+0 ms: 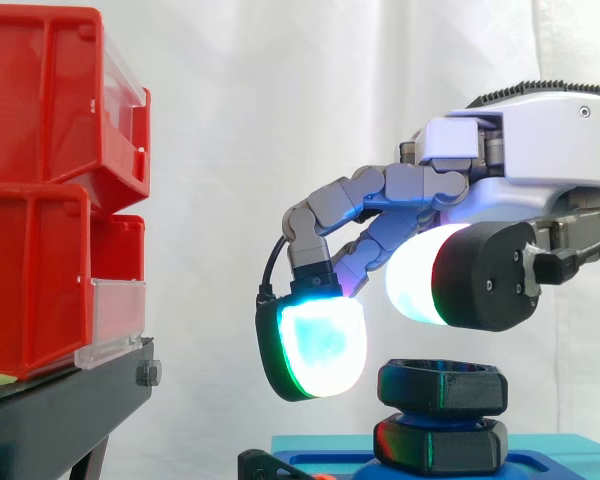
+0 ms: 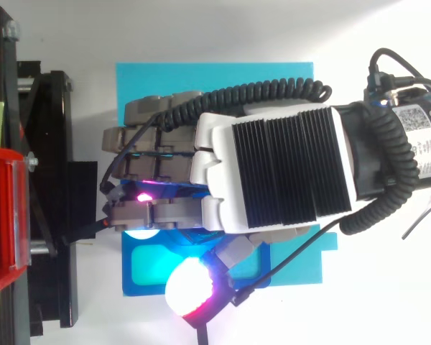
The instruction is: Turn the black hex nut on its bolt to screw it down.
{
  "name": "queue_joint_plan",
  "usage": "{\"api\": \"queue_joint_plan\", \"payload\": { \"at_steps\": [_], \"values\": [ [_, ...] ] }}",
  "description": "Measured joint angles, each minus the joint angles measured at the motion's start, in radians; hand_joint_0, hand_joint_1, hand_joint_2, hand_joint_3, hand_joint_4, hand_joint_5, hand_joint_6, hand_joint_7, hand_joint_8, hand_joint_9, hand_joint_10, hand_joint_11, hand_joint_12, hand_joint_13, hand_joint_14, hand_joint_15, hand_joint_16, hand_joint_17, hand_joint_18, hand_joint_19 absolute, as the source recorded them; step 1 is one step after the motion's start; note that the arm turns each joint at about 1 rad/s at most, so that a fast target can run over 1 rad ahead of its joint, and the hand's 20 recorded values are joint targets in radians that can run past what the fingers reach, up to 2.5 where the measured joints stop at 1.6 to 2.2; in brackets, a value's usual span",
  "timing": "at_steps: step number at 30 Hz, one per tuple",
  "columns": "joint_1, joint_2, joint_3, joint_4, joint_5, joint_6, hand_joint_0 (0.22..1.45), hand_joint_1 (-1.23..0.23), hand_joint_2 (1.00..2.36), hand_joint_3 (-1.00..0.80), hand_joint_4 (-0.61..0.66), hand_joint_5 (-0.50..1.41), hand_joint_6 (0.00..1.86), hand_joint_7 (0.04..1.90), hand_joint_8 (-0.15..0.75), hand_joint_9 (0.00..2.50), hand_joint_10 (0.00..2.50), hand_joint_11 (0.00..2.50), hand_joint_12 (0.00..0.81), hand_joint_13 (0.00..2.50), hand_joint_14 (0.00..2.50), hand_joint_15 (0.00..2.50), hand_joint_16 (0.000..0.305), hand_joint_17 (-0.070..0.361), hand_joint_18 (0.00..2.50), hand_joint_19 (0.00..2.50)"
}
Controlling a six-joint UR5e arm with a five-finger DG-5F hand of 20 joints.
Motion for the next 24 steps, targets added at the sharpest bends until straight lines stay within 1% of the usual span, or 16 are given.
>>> {"api": "queue_joint_plan", "payload": {
  "at_steps": [6, 17, 24],
  "values": [
    [0.002, 0.0, 0.0, -0.004, -0.002, -0.003, 0.52, -0.31, 1.0, -0.5, 0.22, -0.04, 0.65, 1.21, 0.31, 0.75, 0.0, 0.19, 0.329, 0.68, 0.0, 0.12, 0.043, 0.096, 0.62, 0.26],
    [0.011, 0.0, 0.0, -0.004, -0.002, -0.006, 0.52, -0.31, 1.0, -0.5, 0.22, -0.04, 0.65, 1.21, 0.311, 0.76, 0.0, 0.19, 0.327, 0.68, 0.0, 0.12, 0.042, 0.096, 0.62, 0.25],
    [0.013, 0.0, 0.0, -0.006, -0.002, -0.008, 0.53, -0.32, 1.0, -0.5, 0.22, -0.04, 0.64, 1.2, 0.307, 0.76, 0.0, 0.2, 0.327, 0.68, 0.0, 0.13, 0.042, 0.095, 0.62, 0.26]
  ]
}}
